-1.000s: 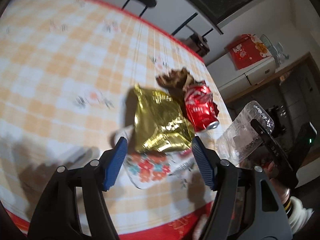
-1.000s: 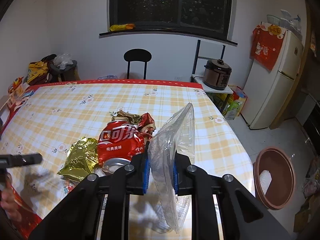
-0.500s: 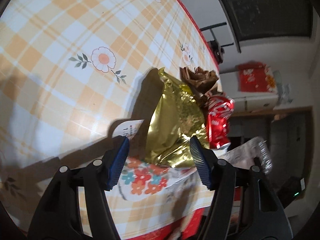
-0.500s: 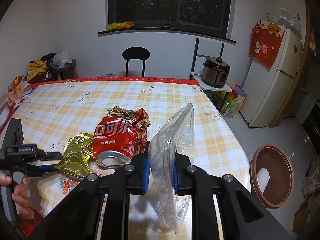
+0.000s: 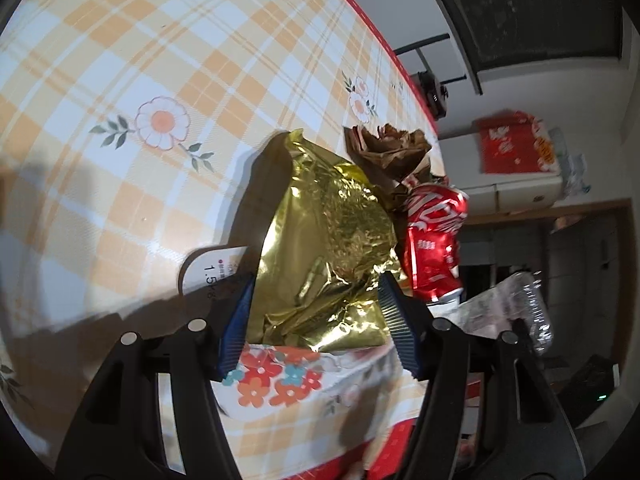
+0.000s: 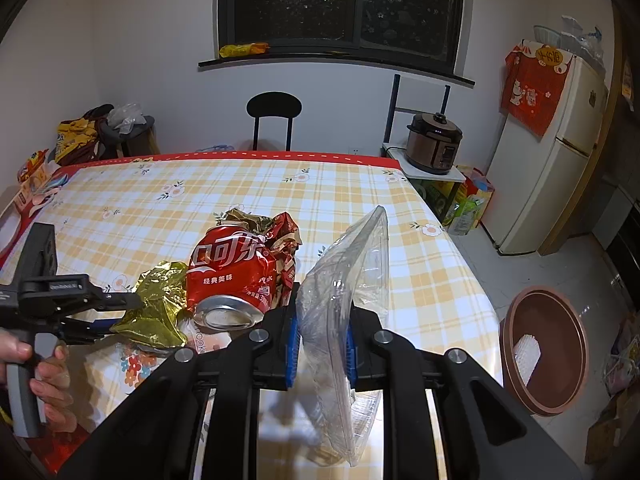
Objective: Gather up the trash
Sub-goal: 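Grasp the gold foil bag with the left tool and lift it, then carry the clear container to the bin and open the right tool while the left tool holds the foil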
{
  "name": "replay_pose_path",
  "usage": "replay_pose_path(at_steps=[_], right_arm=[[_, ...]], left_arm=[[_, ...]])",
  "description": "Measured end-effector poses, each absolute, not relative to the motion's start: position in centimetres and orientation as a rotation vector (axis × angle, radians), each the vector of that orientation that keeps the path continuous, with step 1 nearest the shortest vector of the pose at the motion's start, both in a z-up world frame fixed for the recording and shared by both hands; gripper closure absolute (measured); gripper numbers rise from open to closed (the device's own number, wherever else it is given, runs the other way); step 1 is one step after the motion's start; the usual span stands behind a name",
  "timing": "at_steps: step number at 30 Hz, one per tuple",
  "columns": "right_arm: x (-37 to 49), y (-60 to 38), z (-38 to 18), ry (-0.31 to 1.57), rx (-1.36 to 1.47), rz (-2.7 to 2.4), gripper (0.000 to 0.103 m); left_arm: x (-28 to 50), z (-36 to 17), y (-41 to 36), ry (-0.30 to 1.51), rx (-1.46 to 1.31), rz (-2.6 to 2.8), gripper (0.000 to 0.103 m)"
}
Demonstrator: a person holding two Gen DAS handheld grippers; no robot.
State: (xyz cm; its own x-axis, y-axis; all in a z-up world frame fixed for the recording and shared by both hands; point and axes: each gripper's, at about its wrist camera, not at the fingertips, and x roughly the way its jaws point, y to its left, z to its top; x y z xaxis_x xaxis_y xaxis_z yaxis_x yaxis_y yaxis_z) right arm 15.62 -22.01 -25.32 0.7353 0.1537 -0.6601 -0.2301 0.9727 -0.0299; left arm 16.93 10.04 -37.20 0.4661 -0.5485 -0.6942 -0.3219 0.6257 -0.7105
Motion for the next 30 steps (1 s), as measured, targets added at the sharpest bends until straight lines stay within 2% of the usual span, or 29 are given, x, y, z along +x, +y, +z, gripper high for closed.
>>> replay_pose_path(at_steps=[2,4,6,13,15,18,30], right_arm=[[15.6,-22.0,-25.3,0.715,-0.111,0.211,0.085],[15.6,-22.1,-25.3,0.714,-0.109,0.208,0.085],[15.4,-22.1,-25.2,0.711,-0.106,0.204,0.085],[14.7,-22.1,-24.7,0.691,-0.100,0.203,0.085],[14.5,-21.9,-24.4,0.685,-0.100,0.209,0.085],[14.0,-21.8,-24.1,0.675,-0.102,0.220,0.085],[12.3,-21.6,-22.5,0.634,-0.102,0.255,0.085]], left_arm=[[17.2,-37.0,9.4,1.120,-0.881,-0.170,0.041],[17.2,-36.9,9.2,1.119,-0.847,-0.168,0.046],[17.1,-36.7,9.0,1.116,-0.818,-0.180,0.054],[15.9,-33.7,8.3,1.035,-0.677,-0.218,0.065],[15.2,-32.6,8.4,1.004,-0.645,-0.224,0.073],[14.0,-30.7,8.7,0.950,-0.607,-0.229,0.078],[8.7,-22.7,11.6,0.710,-0.498,-0.156,0.079]])
